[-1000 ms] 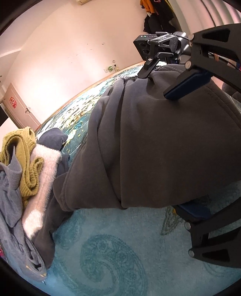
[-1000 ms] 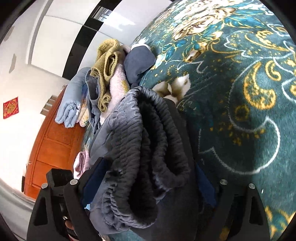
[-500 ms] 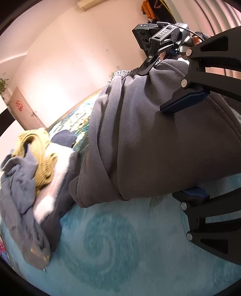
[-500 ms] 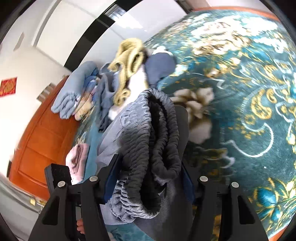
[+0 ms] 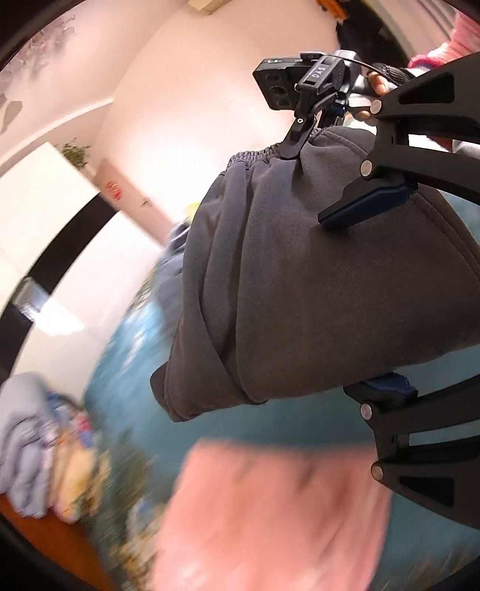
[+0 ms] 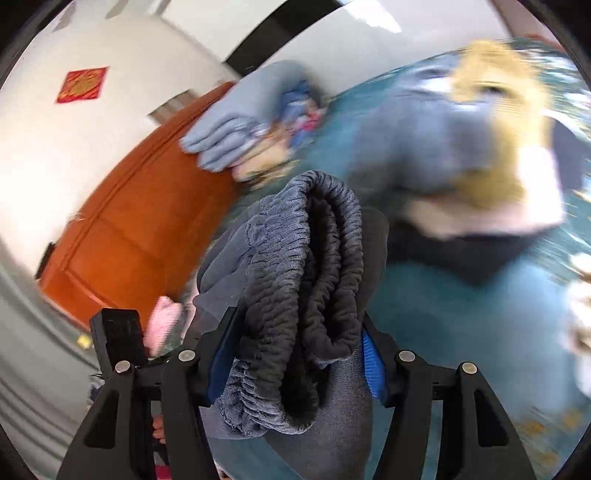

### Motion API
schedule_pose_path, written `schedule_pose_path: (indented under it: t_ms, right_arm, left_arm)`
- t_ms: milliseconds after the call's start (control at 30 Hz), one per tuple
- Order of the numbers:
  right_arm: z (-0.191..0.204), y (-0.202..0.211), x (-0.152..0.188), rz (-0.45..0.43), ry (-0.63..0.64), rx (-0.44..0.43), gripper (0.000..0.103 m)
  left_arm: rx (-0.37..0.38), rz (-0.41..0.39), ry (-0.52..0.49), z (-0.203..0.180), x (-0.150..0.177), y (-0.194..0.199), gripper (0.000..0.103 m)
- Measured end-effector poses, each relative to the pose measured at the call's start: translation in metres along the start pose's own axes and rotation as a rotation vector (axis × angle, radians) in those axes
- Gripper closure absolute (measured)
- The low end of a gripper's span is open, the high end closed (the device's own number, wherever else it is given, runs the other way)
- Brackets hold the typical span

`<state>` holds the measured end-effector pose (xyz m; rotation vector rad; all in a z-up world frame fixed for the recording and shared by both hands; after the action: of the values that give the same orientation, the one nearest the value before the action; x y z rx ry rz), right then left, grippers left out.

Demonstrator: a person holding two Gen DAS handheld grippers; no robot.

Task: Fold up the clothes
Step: 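Lift the folded sweatpants with both grippers and carry them toward the pink blanket, then lower the folded sweatpants onto the pink blanket and open both grippers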

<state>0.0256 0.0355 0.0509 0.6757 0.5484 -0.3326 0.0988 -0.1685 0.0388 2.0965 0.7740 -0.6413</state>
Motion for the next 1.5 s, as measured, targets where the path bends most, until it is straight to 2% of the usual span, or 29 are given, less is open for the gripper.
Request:
schedule_pose_path:
  t_ms: [100,200,267,400,500,600,700,867,1033,1133,1267,1333,1433,1500]
  right_arm:
    - [0.048,-0.062,-0.014,0.058,0.038,-0.065,0.041]
    - [0.087,-0.114,-0.018,0.112,0.073,-0.104,0.041]
    - [0.109,-0.145,-0.018,0.138,0.091,-0.117,0.041]
    - [0.139,-0.193,-0.01,0.183,0.104,-0.129,0.041]
    - [0.15,-0.225,0.002,0.229,0.116,-0.122,0.041]
    - [0.153,-0.247,0.008,0.25,0.129,-0.098,0.041]
    - [0.146,-0.262,0.012,0.26,0.102,-0.08,0.041]
    - [0.128,-0.274,0.026,0.294,0.079,-0.036,0.041]
    - [0.126,-0.27,0.031,0.342,0.105,-0.051,0.038]
    - [0.125,-0.268,0.03,0.347,0.122,-0.055,0.036]
    - [0.123,-0.258,0.023,0.346,0.177,-0.05,0.032]
    - [0.12,-0.25,0.011,0.314,0.212,-0.003,0.032]
    - [0.128,-0.235,-0.01,0.226,0.277,0.058,0.032]
    - [0.149,-0.226,-0.017,0.167,0.346,0.063,0.032]
  left_arm:
    - [-0.081,-0.041,-0.029,0.038,-0.035,0.036,0.031]
    - [-0.132,-0.059,0.005,0.08,-0.063,0.067,0.031]
    - [-0.15,-0.074,0.028,0.113,-0.067,0.103,0.031]
    - [-0.157,-0.126,0.106,0.17,-0.083,0.115,0.031]
    - [-0.133,-0.186,0.183,0.207,-0.084,0.125,0.031]
    - [-0.115,-0.213,0.267,0.239,-0.089,0.121,0.031]
    - [-0.134,-0.212,0.323,0.265,-0.085,0.114,0.031]
    - [-0.178,-0.181,0.368,0.278,-0.068,0.104,0.031]
    - [-0.156,-0.189,0.39,0.28,-0.063,0.107,0.028]
    - [-0.185,-0.2,0.395,0.279,-0.061,0.119,0.024]
    - [-0.306,-0.2,0.312,0.273,-0.064,0.138,0.022]
    - [-0.344,-0.2,0.256,0.264,-0.068,0.143,0.022]
    - [-0.346,-0.201,0.172,0.243,-0.079,0.143,0.022]
    - [-0.338,-0.194,0.12,0.229,-0.086,0.134,0.021]
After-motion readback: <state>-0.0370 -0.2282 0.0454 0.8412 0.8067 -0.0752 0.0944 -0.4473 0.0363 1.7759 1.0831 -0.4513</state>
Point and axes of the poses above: each gripper's, at about its wrist camera, not at the fingertips, and y roughly against the way its jaws point, z to its left, x to its underside, the point moved 7 cm from there along -y, roughly the way its jaws point, and after that the axes turned 2 degrees about -z, right-handed, at the moved point
